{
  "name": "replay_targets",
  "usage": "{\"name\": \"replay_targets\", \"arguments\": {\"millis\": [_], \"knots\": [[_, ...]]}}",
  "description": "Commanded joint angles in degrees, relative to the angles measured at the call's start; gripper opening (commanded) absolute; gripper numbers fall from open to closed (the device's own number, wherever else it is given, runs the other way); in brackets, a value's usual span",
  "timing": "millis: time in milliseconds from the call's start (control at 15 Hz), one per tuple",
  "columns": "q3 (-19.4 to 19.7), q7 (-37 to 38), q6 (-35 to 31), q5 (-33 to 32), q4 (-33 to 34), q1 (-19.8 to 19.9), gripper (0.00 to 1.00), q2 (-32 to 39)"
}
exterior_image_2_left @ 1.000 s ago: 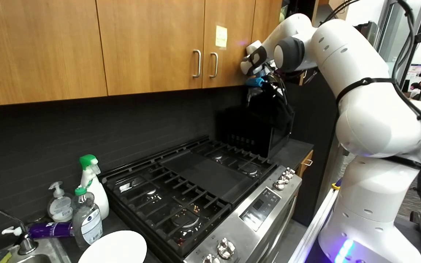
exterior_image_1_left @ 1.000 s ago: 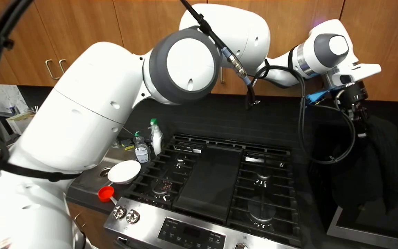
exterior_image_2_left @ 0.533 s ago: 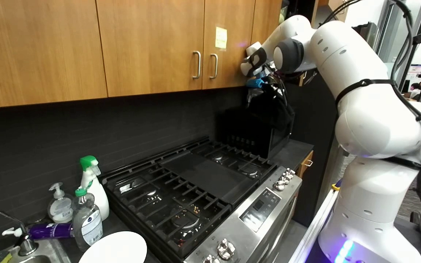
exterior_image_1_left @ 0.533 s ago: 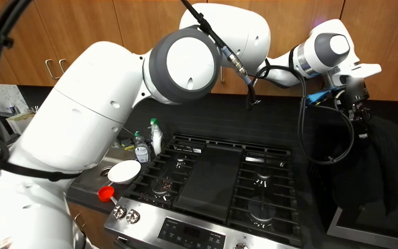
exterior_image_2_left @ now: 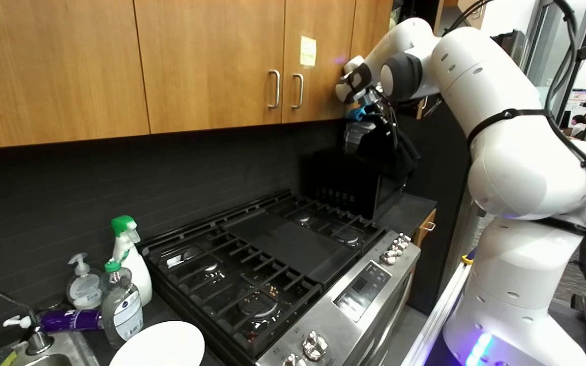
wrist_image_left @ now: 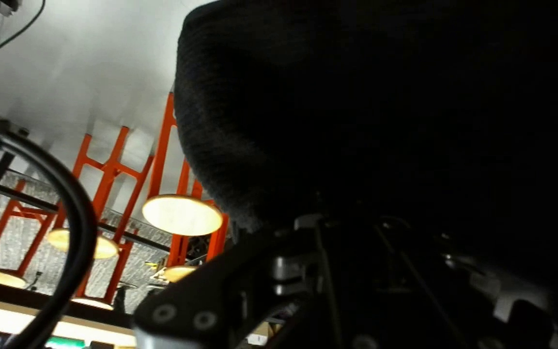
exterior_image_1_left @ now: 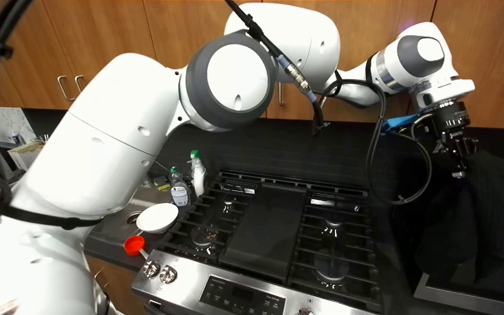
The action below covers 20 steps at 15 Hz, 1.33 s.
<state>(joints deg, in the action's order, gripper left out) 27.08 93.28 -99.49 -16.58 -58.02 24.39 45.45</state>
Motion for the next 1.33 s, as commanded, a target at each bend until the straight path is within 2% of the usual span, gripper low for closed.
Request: {"name": "replay_targets", "arguments": {"millis": [0,133,467,800,933,1267], "knots": [[0.7,4.31,6.33,0.8,4.64,-0.02,0.02,2.03],[-1.17,4.33,9.91,3.02,7.61,2.65,0.02,3.18],[-5.36,3.6,17.72,15.02,12.73,11.2,0.02,4.66],[-10.84,1.51,17.4,24.26,18.34,19.2,0.02,6.07],[-12.59,-1.33,15.58,27.06,18.55,20.32,0.02,5.28],[-15.53,-8.13,12.22,28.32,21.55,19.8,0.02,4.01]]}}
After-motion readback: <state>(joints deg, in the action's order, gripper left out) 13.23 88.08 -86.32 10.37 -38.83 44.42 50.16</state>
